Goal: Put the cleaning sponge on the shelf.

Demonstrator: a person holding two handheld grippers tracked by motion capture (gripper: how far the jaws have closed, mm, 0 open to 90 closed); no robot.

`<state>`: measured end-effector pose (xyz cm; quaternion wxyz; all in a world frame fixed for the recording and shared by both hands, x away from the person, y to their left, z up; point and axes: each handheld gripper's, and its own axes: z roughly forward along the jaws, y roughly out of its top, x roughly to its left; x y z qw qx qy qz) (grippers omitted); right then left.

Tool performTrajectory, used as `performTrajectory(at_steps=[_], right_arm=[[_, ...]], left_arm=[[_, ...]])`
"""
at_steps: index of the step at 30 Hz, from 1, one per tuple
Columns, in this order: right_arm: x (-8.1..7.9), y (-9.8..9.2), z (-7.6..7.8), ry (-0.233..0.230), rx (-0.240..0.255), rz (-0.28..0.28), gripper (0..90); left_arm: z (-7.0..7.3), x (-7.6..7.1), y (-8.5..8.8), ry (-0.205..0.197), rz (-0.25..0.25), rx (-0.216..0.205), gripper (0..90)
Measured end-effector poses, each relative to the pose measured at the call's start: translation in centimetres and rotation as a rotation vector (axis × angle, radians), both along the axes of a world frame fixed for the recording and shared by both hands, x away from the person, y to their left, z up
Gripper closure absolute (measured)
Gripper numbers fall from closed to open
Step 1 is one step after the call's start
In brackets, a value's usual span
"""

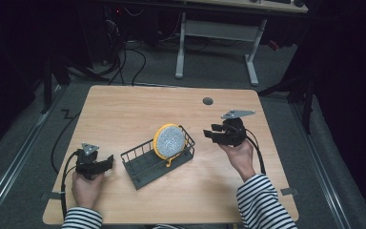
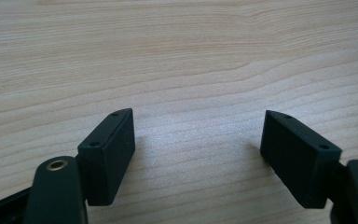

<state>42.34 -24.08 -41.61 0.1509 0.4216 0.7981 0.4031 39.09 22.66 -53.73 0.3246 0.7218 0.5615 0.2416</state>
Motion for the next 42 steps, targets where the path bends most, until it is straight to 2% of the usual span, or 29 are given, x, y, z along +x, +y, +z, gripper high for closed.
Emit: performTrajectory(at_steps=[7, 12, 18, 29, 31, 34, 36, 42], right_arm=[[-1.1, -2.5, -0.7, 0.009, 0.017, -0.062, 53.1], [-1.8, -3.1, -0.6, -0.004, 0.004, -0.074, 53.1], [-2.2, -3.9, -0.6, -0.013, 0.023, -0.092, 53.1], [-2.5, -4.9, -3.1, 0.026, -0.006, -0.128, 52.1], [-2.7, -5.0, -3.6, 0.023, 0.011, -0.138, 51.7], [-3.0, -5.3, -4.2, 0.028, 0.005, -0.15, 51.2], [-3.2, -5.7, -4.6, 0.036, 0.027, -0.163, 50.9], [-3.8, -6.7, -5.9, 0.056, 0.031, -0.194, 49.3]], left_arm=[[0.0, 0.0, 0.0, 0.001, 0.0, 0.0, 26.6], [0.0, 0.0, 0.0, 0.001, 0.0, 0.001, 26.5], [0.0, 0.0, 0.0, 0.001, 0.0, 0.001, 26.5], [0.0, 0.0, 0.0, 0.001, 0.0, 0.001, 26.5], [0.0, 0.0, 0.0, 0.001, 0.0, 0.001, 26.5], [0.0, 0.0, 0.0, 0.001, 0.0, 0.001, 26.5], [0.0, 0.0, 0.0, 0.001, 0.0, 0.001, 26.5], [0.0, 0.0, 0.0, 0.001, 0.0, 0.001, 26.5]])
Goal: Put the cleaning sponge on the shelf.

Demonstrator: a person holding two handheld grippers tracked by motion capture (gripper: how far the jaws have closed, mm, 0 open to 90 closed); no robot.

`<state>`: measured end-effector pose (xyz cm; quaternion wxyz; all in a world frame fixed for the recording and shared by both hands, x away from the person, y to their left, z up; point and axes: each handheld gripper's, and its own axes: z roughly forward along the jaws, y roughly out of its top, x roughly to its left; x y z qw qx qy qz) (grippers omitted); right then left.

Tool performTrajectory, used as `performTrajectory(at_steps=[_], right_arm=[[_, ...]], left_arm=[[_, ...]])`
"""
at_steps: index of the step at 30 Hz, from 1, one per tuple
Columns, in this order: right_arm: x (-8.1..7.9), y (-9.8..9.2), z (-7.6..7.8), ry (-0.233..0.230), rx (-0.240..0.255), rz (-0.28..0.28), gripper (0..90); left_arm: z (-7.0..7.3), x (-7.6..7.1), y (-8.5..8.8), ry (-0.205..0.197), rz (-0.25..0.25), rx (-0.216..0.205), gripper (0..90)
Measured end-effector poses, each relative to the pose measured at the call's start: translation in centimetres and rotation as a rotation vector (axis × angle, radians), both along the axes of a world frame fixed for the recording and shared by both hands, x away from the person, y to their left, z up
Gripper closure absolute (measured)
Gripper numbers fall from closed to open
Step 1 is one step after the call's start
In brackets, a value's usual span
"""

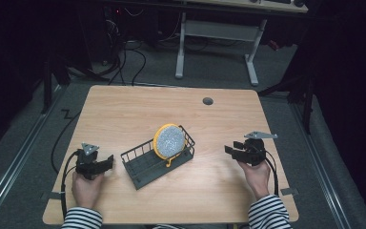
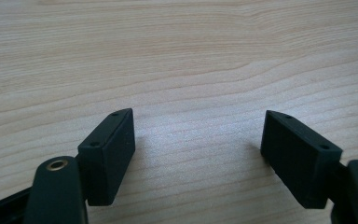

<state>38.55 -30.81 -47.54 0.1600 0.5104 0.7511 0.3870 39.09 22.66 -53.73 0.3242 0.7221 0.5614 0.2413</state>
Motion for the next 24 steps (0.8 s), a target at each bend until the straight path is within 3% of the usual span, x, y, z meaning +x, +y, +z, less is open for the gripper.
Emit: performTrajectory(at_steps=[4, 14, 17, 20, 24], right_arm=[[-0.5, -0.9, -1.6, 0.018, -0.004, -0.037, 46.7], [-1.6, -1.8, -5.2, 0.014, -0.078, -0.13, 41.1], [-1.9, -1.7, -5.4, -0.014, -0.1, -0.126, 40.9], [-1.9, -1.1, -5.5, -0.032, -0.171, -0.118, 40.6], [-1.9, -1.0, -5.5, -0.033, -0.176, -0.116, 40.3]], left_arm=[[0.0, 0.0, 0.0, 0.0, 0.0, 0.0, 26.5], [0.0, 0.0, 0.0, 0.0, 0.0, 0.0, 26.5], [0.0, 0.0, 0.0, 0.0, 0.001, 0.001, 26.4], [0.0, 0.0, 0.0, 0.0, 0.001, 0.004, 26.4], [0.0, 0.0, 0.0, 0.0, 0.002, 0.005, 26.3]])
